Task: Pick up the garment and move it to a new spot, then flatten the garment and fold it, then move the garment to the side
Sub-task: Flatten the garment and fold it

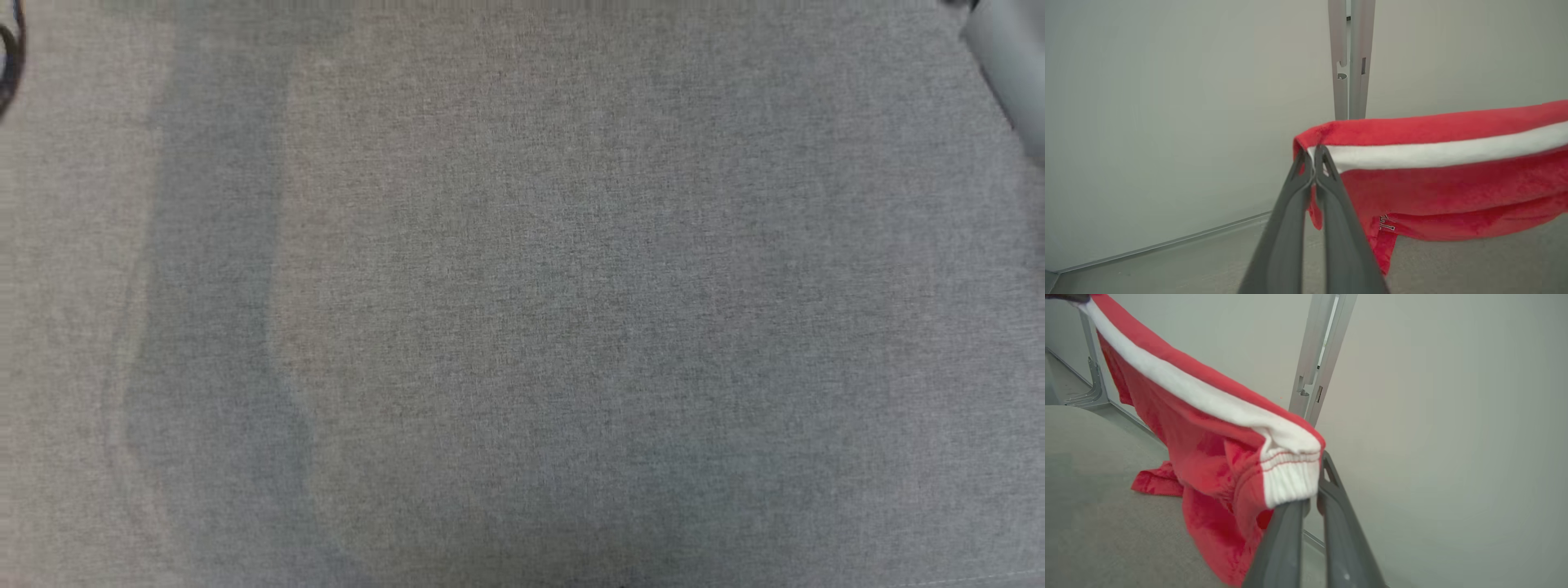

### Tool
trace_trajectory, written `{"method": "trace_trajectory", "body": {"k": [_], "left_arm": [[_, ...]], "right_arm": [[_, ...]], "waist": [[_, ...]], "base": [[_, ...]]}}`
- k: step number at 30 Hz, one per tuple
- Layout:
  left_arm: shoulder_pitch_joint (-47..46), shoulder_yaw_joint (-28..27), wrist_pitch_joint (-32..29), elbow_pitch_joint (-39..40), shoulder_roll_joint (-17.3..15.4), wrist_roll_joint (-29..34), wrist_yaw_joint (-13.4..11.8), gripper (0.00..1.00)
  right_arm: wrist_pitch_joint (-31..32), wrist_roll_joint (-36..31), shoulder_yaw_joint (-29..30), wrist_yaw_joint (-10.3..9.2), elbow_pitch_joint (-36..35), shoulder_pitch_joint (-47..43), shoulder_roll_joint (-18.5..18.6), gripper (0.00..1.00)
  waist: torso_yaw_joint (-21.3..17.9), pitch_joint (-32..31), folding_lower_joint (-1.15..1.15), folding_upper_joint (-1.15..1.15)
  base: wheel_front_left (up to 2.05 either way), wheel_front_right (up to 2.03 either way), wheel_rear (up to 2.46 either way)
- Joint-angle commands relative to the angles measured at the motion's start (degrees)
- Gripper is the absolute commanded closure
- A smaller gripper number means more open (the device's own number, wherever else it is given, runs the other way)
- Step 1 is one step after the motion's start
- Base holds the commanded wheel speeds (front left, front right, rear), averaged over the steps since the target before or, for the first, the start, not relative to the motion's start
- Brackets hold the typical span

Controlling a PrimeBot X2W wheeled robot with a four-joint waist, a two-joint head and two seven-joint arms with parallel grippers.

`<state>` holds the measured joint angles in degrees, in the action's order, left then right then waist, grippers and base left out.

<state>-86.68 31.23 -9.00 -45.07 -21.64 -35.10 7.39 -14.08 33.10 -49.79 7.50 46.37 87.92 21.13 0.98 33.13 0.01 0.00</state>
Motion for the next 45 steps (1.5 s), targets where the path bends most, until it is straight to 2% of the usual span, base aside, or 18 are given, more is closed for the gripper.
{"method": "trace_trajectory", "body": {"k": [1, 8, 15, 17, 19, 22, 28, 34, 39, 45], "left_arm": [[3.41, 1.88, -1.30, 1.36, -1.61, -2.33, 0.12, 1.00], [18.96, 10.73, -9.49, 11.42, -7.42, -13.99, 0.13, 1.00], [33.55, 14.27, -15.49, 20.79, -11.93, -20.94, -0.31, 1.00], [38.02, 14.99, -17.52, 24.24, -13.29, -22.60, -1.40, 1.00], [41.90, 15.52, -19.07, 28.31, -15.17, -24.14, -2.74, 1.00], [48.51, 16.01, -20.84, 35.55, -18.25, -26.25, -5.89, 1.00], [59.24, 15.51, -24.82, 49.85, -25.89, -32.12, -12.71, 1.00], [65.22, 14.86, -28.39, 60.29, -32.58, -36.78, -16.97, 1.00], [64.20, 13.62, -28.23, 63.15, -33.56, -37.00, -18.77, 1.00], [58.15, 11.98, -29.17, 59.61, -31.19, -35.83, -17.37, 1.00]], "right_arm": [[-0.52, 1.47, -1.14, -0.01, -0.70, -2.84, 0.96, 1.00], [-1.01, 8.13, -9.04, -0.01, -5.74, -16.56, 4.78, 1.00], [0.41, 14.37, -17.41, -0.01, -12.93, -27.00, 9.75, 1.00], [2.54, 17.71, -20.54, 0.00, -17.90, -30.52, 11.33, 1.00], [3.78, 20.02, -21.50, -0.04, -21.84, -32.29, 14.82, 1.00], [5.68, 21.74, -22.94, 0.01, -27.46, -36.82, 17.70, 1.00], [10.28, 22.44, -23.47, 0.00, -38.12, -44.13, 23.43, 1.00], [14.52, 23.41, -23.36, 0.00, -47.22, -48.98, 28.72, 1.00], [14.34, 24.26, -21.22, 0.00, -49.93, -50.31, 29.40, 1.00], [14.38, 27.35, -18.14, 0.00, -49.68, -51.00, 27.41, 1.00]], "waist": [[0.66, -5.52, -0.01, 0.00], [0.86, -14.89, -0.01, 0.00], [0.69, -22.33, -0.01, 0.00], [0.50, -24.60, -0.01, 0.00], [0.30, -26.46, -0.01, 0.00], [-0.10, -28.88, -0.01, 0.00], [-0.74, -31.36, -0.01, 0.00], [-0.83, -31.68, -0.01, 0.00], [-1.36, -30.47, -0.01, 0.00], [-2.95, -26.51, -0.01, 0.00]], "base": [[0.00, 0.00, 0.00], [0.00, 0.00, 0.00], [0.00, 0.00, 0.00], [0.00, 0.00, 0.00], [0.00, 0.00, 0.00], [0.00, 0.00, 0.00], [0.00, 0.00, 0.00], [0.00, 0.00, 0.00], [0.00, 0.00, 0.00], [0.00, 0.00, 0.00]]}}
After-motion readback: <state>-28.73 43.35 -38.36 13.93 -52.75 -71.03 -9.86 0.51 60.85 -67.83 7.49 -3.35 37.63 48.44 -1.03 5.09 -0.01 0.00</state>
